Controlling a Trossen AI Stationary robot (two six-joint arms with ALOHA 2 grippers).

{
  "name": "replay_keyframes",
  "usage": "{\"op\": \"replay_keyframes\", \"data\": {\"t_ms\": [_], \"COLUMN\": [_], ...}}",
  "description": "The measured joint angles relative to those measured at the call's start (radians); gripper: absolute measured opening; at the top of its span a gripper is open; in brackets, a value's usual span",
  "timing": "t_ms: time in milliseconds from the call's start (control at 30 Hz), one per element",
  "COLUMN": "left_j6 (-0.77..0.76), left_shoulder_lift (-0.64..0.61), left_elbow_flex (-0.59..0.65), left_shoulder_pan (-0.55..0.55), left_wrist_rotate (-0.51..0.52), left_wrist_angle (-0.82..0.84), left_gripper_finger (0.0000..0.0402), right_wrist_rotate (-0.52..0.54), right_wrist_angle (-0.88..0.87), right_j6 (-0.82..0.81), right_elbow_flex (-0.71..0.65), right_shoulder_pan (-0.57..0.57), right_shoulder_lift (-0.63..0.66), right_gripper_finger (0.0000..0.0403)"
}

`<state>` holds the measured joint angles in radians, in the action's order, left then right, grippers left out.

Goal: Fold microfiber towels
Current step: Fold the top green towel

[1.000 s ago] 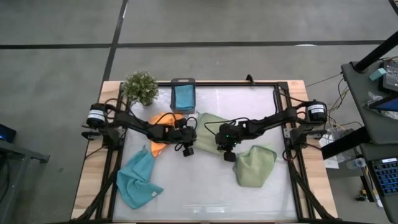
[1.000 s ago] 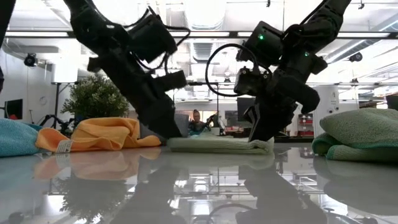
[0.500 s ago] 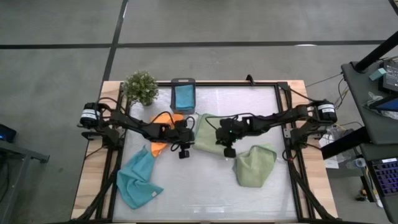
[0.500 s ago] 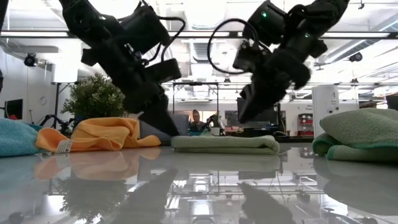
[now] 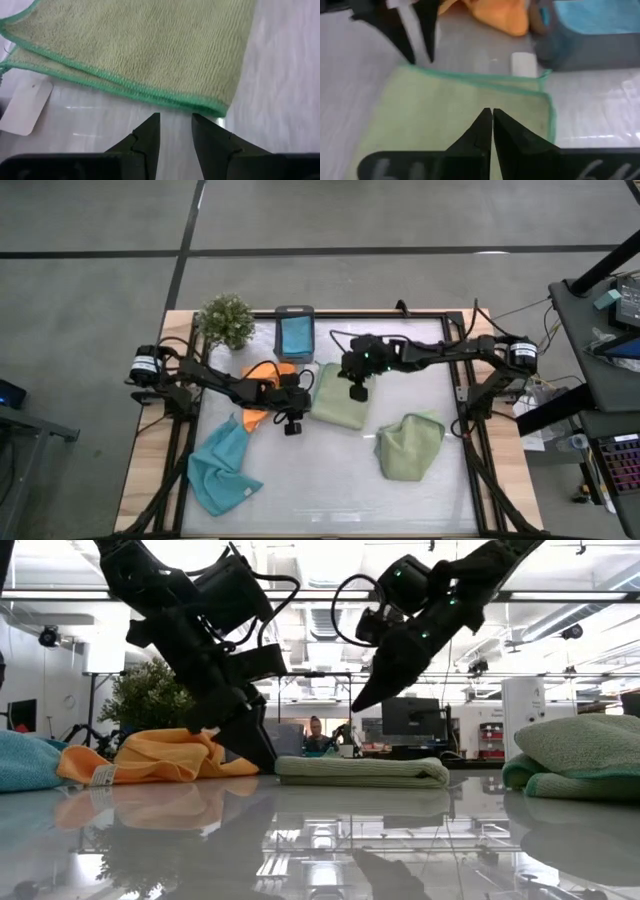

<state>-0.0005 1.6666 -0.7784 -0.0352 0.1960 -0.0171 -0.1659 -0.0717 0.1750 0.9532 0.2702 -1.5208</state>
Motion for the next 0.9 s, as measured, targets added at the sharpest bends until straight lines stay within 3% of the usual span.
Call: {"op": "replay_keyframes", "data": {"t_ms": [167, 567, 900], "left_j6": [0.023, 0.061, 0.07], "left_shoulder_lift": [0.0, 0.0, -0.001], "left_elbow_flex": [0.0, 0.0, 0.0], "left_shoulder_pan": [0.015, 0.056, 0.086], "left_wrist_rotate": [0.019, 0.026, 0.093], "left_wrist_angle": [0.0, 0.0, -0.021], "left_gripper_finger": [0.0097, 0.0097, 0.0097], "right_wrist_rotate": [-0.073, -0.077, -0.096], "right_wrist_angle": [0.008, 0.0, -0.009], "right_j6": [0.009, 0.119, 0.15], "right_elbow_flex": [0.051, 0.197, 0.219], "right_shoulder_pan": [0.056, 0.14, 0.149], "right_shoulder_lift": [-0.072, -0.245, -0.316], "right_gripper_finger": [0.0041, 0.0148, 0.0143]}}
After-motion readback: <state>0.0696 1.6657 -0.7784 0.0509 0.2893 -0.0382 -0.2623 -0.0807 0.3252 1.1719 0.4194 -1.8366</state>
